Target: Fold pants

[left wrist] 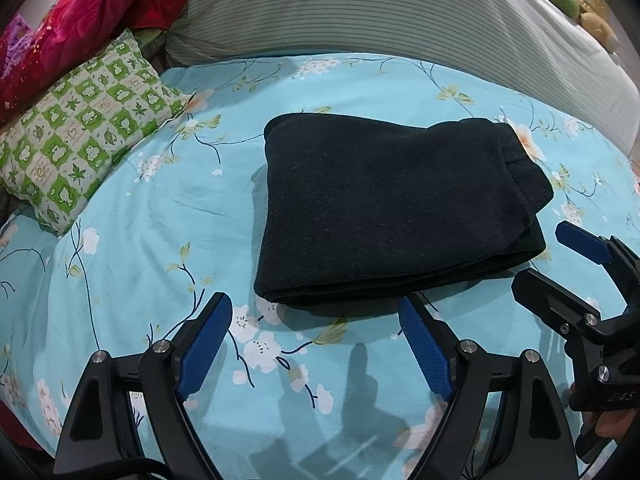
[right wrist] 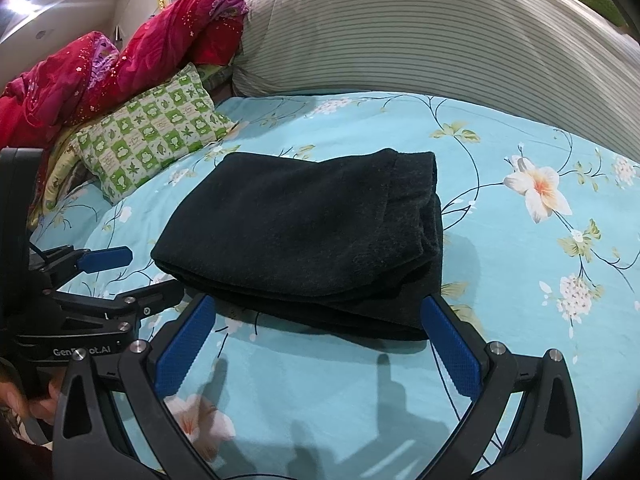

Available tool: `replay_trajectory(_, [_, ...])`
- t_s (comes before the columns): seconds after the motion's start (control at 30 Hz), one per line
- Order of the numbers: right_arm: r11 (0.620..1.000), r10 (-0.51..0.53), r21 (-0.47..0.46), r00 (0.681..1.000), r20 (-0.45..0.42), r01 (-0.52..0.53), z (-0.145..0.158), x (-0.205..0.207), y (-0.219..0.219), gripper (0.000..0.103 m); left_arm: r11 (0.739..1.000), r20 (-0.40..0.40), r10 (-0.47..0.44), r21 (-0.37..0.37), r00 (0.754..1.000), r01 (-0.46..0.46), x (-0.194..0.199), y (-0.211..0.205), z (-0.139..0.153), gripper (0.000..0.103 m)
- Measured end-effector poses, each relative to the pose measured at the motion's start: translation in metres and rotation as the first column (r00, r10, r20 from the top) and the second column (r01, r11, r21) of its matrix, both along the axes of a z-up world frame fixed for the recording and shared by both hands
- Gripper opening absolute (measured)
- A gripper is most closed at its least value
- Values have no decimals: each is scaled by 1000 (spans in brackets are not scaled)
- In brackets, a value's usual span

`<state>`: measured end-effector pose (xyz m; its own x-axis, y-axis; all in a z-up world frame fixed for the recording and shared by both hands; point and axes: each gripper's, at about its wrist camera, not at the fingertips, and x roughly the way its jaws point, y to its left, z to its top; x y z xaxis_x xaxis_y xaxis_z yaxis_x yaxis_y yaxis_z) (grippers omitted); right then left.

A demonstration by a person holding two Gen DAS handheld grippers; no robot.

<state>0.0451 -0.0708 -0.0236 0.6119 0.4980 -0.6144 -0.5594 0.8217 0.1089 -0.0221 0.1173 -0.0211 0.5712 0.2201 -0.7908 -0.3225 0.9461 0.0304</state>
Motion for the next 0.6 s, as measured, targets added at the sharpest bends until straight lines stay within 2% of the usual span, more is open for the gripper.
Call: replay_trajectory(0.6, [1000, -8, 16, 1000, 1, 8, 6, 3, -7, 102, 1000, 5, -18, -3, 1000, 18, 0, -4, 6, 86])
